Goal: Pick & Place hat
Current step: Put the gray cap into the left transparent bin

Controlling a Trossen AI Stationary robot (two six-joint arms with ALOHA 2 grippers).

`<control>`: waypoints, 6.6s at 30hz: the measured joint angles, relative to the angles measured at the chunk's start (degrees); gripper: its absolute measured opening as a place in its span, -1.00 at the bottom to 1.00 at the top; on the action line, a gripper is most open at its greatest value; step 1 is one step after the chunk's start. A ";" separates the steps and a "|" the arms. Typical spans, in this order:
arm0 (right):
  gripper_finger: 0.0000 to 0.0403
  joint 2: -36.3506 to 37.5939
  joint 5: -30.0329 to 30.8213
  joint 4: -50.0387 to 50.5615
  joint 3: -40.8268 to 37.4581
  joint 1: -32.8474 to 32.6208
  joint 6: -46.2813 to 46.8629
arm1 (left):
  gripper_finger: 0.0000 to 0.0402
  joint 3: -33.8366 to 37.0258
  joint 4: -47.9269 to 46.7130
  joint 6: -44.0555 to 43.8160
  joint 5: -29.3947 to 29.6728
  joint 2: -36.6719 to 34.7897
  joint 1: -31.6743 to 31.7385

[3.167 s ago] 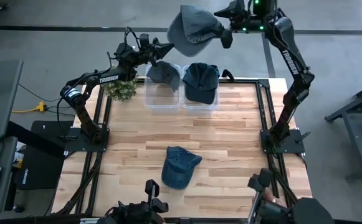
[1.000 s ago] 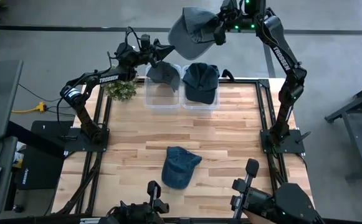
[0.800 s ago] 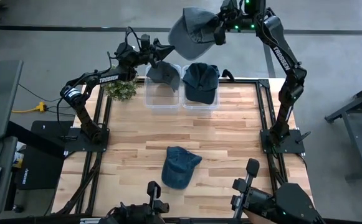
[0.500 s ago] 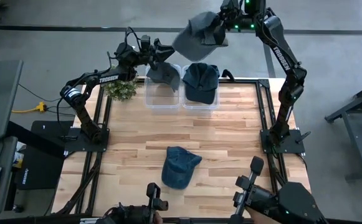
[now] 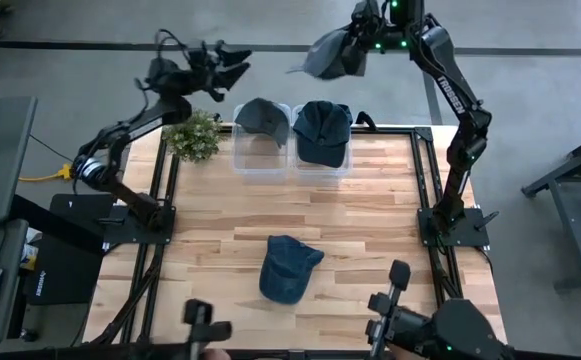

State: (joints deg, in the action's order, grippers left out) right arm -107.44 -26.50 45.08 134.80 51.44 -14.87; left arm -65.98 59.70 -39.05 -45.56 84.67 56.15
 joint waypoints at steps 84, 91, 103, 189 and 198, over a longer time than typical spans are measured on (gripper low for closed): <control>-0.81 -9.49 6.76 -2.36 0.02 -19.78 9.38 | 0.06 -17.97 -82.89 65.77 75.41 -7.73 -39.27; -0.81 -9.51 6.88 -1.01 0.02 -19.78 8.16 | 0.06 -17.97 -80.73 65.80 74.55 -5.40 -39.34; -0.81 -9.51 6.60 -0.79 0.02 -19.35 7.30 | 0.06 -17.97 -76.32 65.79 78.60 -4.60 -39.33; 0.08 5.55 9.87 10.38 0.24 -7.17 1.29 | -1.00 -23.35 -97.69 29.76 54.89 -5.56 -27.21; 0.08 5.53 10.24 10.42 0.02 -6.43 1.31 | -1.00 -23.39 -100.36 27.43 48.20 -7.70 -26.42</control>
State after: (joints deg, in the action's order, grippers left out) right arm -101.91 -16.26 55.50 134.82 45.01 -13.57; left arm -89.36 -40.66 -11.62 2.63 76.97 29.74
